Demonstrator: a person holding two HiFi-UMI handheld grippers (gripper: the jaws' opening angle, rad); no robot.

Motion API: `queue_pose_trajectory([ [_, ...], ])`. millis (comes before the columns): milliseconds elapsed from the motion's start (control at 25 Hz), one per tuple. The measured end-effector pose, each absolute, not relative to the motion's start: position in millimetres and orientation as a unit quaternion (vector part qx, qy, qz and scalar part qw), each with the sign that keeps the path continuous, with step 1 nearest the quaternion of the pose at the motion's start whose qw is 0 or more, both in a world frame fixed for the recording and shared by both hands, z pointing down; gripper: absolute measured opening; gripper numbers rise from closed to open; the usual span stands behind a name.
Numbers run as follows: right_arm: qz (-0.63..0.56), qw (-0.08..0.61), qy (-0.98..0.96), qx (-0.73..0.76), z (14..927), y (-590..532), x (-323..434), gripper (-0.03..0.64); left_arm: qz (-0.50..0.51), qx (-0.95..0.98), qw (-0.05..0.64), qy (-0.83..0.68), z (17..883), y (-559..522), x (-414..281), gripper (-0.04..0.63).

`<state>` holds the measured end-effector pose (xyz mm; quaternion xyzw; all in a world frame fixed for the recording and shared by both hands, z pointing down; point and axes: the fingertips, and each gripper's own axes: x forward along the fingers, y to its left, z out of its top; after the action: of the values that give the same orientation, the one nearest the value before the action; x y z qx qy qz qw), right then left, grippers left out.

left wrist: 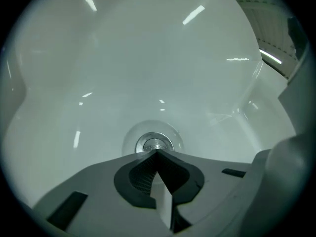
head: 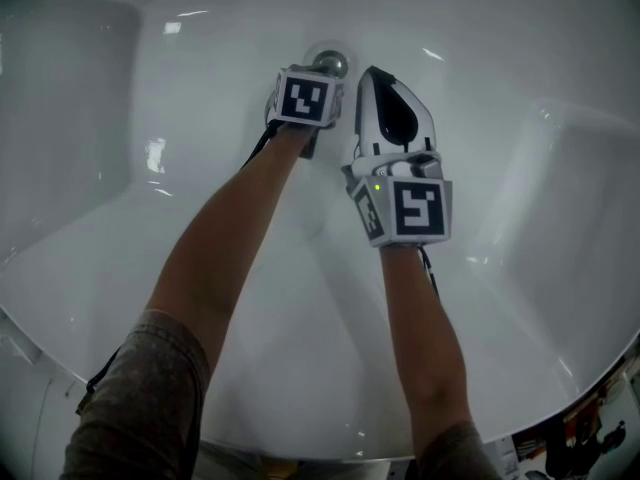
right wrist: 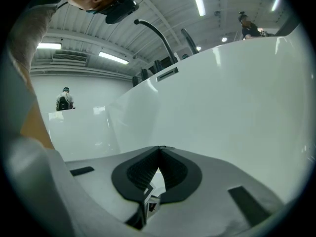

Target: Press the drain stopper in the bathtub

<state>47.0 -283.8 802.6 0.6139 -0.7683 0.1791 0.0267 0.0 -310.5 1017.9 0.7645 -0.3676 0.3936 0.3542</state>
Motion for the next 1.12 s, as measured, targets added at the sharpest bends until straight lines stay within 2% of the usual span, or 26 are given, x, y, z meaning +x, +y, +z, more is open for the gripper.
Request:
queue_pose_trajectory([
  [400, 0.188, 0.028, -0.767, 0.612, 807, -282, 48, 0.0, 0.392, 0.761, 0.373, -0.357, 1021, -316, 4, 0.003],
  [760, 0.197, 0.029, -0.763, 0.615, 814, -279, 48, 0.0, 0.429, 0.759, 0.342, -0.351, 1027, -321, 12, 0.003],
  [1120, 0.2, 0.035, -0.757, 0.621, 813, -275, 56, 0.0, 0.415, 0.759, 0.346, -0.363, 1020, -316, 6, 0.003],
])
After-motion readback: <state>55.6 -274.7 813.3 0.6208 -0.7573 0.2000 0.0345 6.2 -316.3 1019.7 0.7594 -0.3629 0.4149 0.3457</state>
